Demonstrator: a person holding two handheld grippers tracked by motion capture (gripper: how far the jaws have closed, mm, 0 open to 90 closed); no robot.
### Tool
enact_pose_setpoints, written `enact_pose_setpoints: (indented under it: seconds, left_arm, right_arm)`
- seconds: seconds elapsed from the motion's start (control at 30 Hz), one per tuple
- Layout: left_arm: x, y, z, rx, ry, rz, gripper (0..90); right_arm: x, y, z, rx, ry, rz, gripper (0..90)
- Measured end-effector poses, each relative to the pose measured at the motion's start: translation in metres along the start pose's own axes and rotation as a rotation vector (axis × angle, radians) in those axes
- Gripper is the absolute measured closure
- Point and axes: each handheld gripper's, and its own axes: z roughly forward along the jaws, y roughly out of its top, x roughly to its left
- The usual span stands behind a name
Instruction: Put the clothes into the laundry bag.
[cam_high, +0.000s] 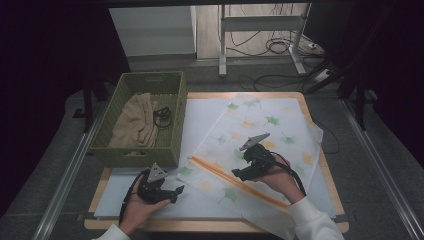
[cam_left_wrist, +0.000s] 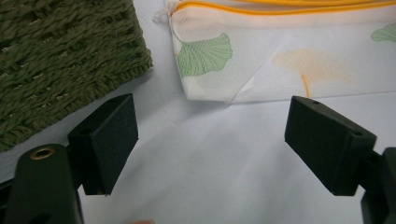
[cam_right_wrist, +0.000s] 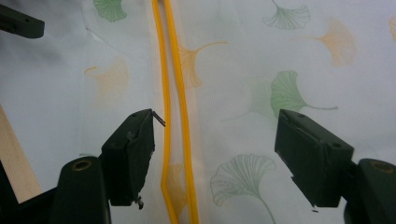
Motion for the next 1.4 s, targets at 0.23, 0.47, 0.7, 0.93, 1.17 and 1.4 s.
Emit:
enact_pose_setpoints:
  seconds: [0.23, 0.47, 0.7, 0.93, 1.17, 1.4]
  left_arm:
    - [0.001, 0.001, 0.001, 0.003, -0.006, -0.002, 16.9]
    - [0.002, 0.001, 0.000, 0.001, -0.015, -0.009, 16.9]
    - [0.004, 0.000, 0.000, 0.004, -0.015, -0.012, 16.8]
    - [0.003, 0.000, 0.001, 0.013, -0.017, -0.007, 16.7]
    - [0.003, 0.000, 0.002, 0.022, -0.020, -0.004, 16.5]
    - [0.003, 0.000, 0.003, 0.025, -0.019, -0.003, 16.6]
  right_arm:
    - [0.001, 0.006, 0.012, 0.036, 0.016, -0.013, 29.0]
    - [-0.004, -0.002, 0.025, 0.104, 0.015, -0.013, 29.6]
    - [-0.007, -0.009, 0.035, 0.157, -0.002, -0.017, 29.7]
    - [-0.007, -0.013, 0.044, 0.205, -0.013, -0.026, 30.9]
    - [-0.006, -0.014, 0.051, 0.228, -0.011, -0.033, 34.8]
    - [-0.005, -0.012, 0.050, 0.240, -0.022, -0.037, 42.6]
